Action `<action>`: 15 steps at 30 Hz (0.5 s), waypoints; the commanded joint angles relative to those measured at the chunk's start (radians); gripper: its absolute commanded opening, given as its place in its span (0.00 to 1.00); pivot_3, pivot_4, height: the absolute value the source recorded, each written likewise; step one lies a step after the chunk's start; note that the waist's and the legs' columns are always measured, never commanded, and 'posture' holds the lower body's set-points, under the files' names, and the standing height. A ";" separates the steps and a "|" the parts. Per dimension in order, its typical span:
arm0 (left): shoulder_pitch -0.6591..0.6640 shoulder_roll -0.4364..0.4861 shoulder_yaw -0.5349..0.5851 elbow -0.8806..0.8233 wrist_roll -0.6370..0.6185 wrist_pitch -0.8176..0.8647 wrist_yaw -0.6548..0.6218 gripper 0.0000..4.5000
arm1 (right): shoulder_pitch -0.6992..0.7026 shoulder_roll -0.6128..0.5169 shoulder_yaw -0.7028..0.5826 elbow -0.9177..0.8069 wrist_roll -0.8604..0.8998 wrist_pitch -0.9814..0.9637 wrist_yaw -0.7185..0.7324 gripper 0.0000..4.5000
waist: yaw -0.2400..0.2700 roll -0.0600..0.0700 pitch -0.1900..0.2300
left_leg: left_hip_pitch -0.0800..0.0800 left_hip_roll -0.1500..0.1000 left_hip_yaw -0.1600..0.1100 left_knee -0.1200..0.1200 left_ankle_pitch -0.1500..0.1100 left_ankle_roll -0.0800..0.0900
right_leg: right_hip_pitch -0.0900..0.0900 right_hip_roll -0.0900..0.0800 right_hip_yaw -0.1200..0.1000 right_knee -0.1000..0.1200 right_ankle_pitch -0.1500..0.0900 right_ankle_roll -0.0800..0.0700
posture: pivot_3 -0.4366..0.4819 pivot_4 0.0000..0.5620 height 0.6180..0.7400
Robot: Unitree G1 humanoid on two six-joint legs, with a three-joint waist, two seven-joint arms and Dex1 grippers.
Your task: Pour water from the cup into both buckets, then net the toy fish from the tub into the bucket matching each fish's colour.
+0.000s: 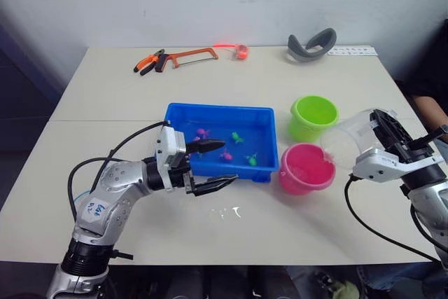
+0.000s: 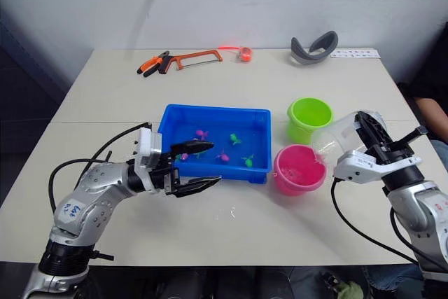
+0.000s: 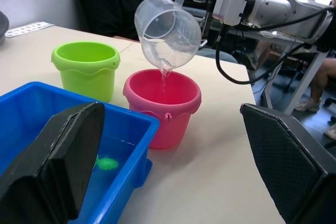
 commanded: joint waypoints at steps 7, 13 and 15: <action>-0.090 -0.003 -0.051 -0.025 0.051 -0.012 0.003 1.00 | -0.019 -0.015 -0.012 -0.014 0.016 -0.010 -0.018 0.01 | 0.000 0.000 0.000 | 0.000 0.000 0.000 0.000 0.000 0.000 | 0.000 0.000 0.000 0.000 0.000 0.000 | 0.48 0.27 1.00; -0.057 -0.010 -0.030 -0.015 0.023 0.005 0.007 1.00 | -0.026 0.062 -0.007 -0.013 0.313 0.083 0.127 0.01 | -0.002 -0.001 0.000 | 0.000 0.000 0.000 0.000 0.000 -0.001 | 0.000 0.001 0.000 0.000 0.000 0.000 | 0.48 0.27 1.00; -0.044 -0.010 -0.014 -0.011 0.011 0.013 0.011 1.00 | -0.031 0.094 -0.027 -0.029 0.420 0.153 0.180 0.01 | -0.001 -0.001 0.000 | 0.001 0.001 -0.001 0.000 0.001 -0.001 | 0.001 0.002 0.000 0.000 0.000 0.000 | 0.48 0.27 1.00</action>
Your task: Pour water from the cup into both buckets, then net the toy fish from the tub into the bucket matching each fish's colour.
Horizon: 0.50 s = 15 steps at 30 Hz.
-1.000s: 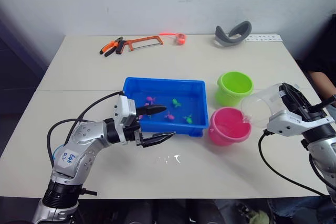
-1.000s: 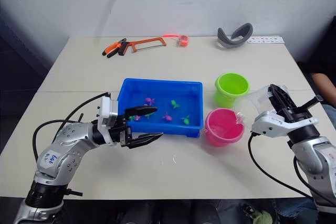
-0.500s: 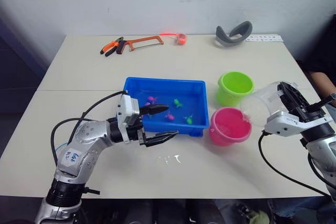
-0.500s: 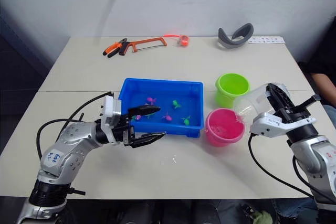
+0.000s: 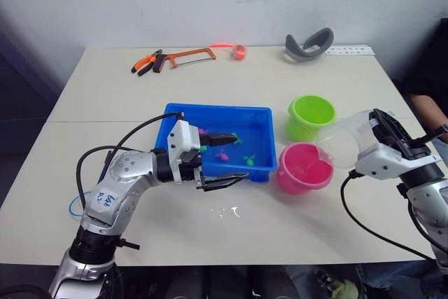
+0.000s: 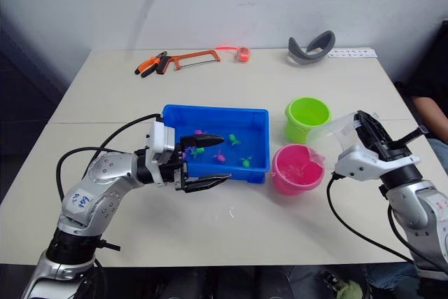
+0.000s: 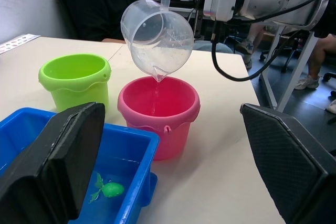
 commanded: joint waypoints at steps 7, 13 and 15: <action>0.035 0.007 0.061 0.012 -0.027 0.002 -0.002 1.00 | -0.031 0.067 -0.095 -0.084 0.509 0.355 0.232 0.01 | 0.002 0.000 0.000 | 0.000 0.000 -0.001 0.001 0.000 0.001 | 0.000 -0.002 0.000 0.001 0.000 0.000 | 0.48 0.27 1.00; 0.037 0.001 0.066 0.017 -0.021 -0.004 0.002 1.00 | -0.107 0.062 -0.153 -0.093 0.646 0.552 0.231 0.01 | 0.001 0.000 0.000 | 0.000 -0.001 -0.001 0.000 0.000 0.002 | 0.000 -0.002 -0.001 0.001 0.000 0.000 | 0.48 0.27 1.00; 0.039 -0.001 0.066 0.017 -0.020 -0.006 0.005 1.00 | -0.137 0.054 -0.160 -0.086 0.677 0.596 0.234 0.01 | 0.000 0.000 0.000 | 0.000 -0.001 -0.001 0.000 0.000 0.002 | 0.000 -0.002 -0.001 0.001 0.000 0.000 | 0.48 0.27 1.00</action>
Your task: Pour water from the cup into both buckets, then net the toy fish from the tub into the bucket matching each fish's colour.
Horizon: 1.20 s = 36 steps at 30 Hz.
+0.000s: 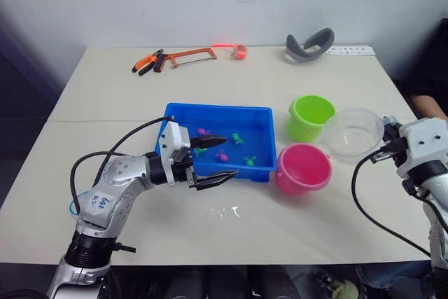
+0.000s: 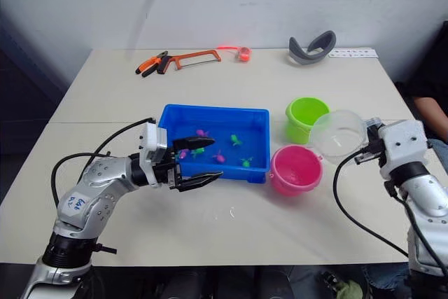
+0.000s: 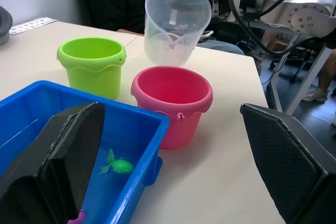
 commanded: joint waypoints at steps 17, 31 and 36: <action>-0.057 -0.034 0.049 0.015 -0.013 -0.025 0.056 1.00 | -0.421 -0.149 0.114 0.223 0.051 0.400 -0.051 0.01 | 0.001 0.000 0.000 | -0.003 -0.001 0.000 0.000 0.000 0.002 | -0.001 -0.002 -0.002 0.001 0.000 0.001 | 0.48 0.27 1.00; -0.096 -0.047 0.062 0.029 -0.004 -0.022 0.103 1.00 | -0.536 -0.211 0.211 0.411 -0.157 0.131 -0.071 0.01 | 0.000 0.000 0.000 | -0.004 -0.002 0.000 0.000 0.000 0.002 | -0.001 -0.002 -0.003 0.000 0.001 0.002 | 0.48 0.27 1.00; -0.112 -0.057 0.054 0.046 0.006 -0.026 0.123 1.00 | -0.570 -0.236 0.317 0.506 -0.330 -0.030 -0.159 0.01 | 0.000 0.000 0.000 | -0.004 -0.002 0.000 0.000 0.001 0.002 | -0.001 -0.002 -0.003 0.000 0.001 0.002 | 0.48 0.27 1.00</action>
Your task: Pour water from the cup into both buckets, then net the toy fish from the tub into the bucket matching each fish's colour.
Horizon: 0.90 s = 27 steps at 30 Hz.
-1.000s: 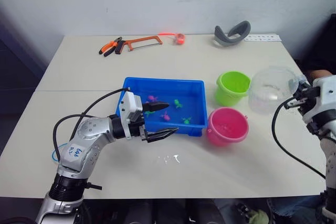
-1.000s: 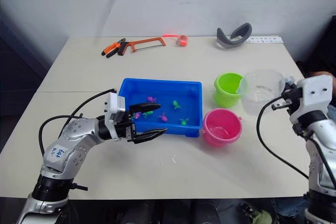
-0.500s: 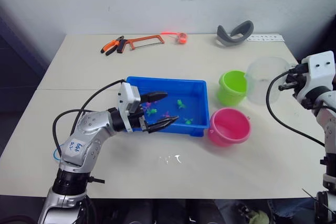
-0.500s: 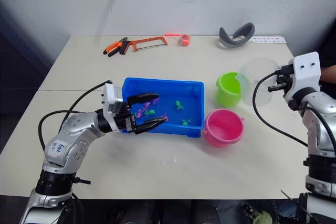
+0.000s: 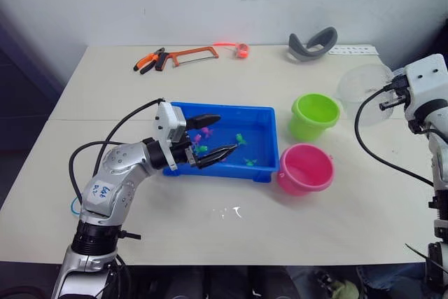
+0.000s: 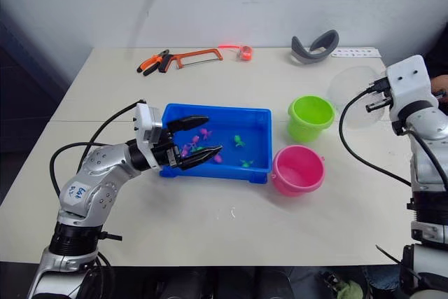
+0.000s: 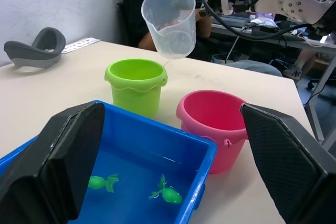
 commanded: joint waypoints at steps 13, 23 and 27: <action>-0.086 -0.045 -0.019 0.060 0.039 0.003 0.050 1.00 | -0.149 -0.078 0.252 0.186 -0.485 -0.455 -0.268 0.01 | -0.001 -0.001 0.001 | 0.000 0.000 0.000 0.000 0.001 -0.002 | 0.000 0.001 0.000 0.000 0.000 0.000 | 0.48 0.27 1.00; -0.181 -0.084 -0.040 0.135 0.081 0.032 0.095 1.00 | -0.225 -0.125 0.396 0.253 -0.757 -0.629 -0.400 0.01 | -0.001 -0.001 0.001 | -0.001 0.000 0.000 0.000 0.001 -0.002 | -0.001 0.001 0.000 -0.001 0.000 0.000 | 0.48 0.27 1.00; -0.213 -0.105 -0.049 0.163 0.096 0.029 0.105 1.00 | -0.253 -0.129 0.425 0.287 -0.822 -0.655 -0.445 0.01 | -0.001 -0.002 0.001 | -0.001 0.000 0.000 -0.001 0.001 -0.003 | -0.001 0.002 0.000 -0.001 0.000 0.000 | 0.48 0.27 1.00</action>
